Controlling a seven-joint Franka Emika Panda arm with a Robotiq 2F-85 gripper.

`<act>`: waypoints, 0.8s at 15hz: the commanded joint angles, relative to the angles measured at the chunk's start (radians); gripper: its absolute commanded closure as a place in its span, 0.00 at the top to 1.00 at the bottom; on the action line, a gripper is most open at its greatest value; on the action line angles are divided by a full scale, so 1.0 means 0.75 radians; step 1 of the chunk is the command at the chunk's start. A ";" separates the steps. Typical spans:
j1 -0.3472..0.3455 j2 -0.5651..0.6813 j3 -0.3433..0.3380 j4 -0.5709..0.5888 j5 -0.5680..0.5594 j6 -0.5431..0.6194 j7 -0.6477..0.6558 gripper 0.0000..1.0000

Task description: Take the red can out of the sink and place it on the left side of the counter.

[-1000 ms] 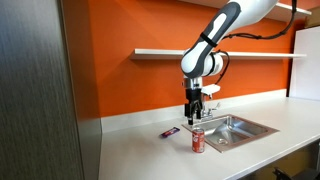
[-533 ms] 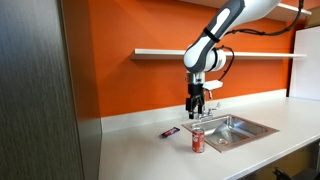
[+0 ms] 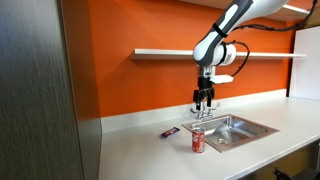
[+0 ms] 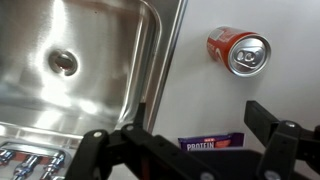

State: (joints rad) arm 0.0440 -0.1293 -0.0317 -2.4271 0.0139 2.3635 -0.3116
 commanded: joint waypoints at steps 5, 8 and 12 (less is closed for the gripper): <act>-0.100 -0.113 -0.076 -0.029 -0.001 -0.026 0.129 1.00; -0.127 -0.134 -0.100 -0.043 -0.004 -0.018 0.167 1.00; -0.131 -0.094 -0.111 -0.022 0.000 -0.003 0.153 1.00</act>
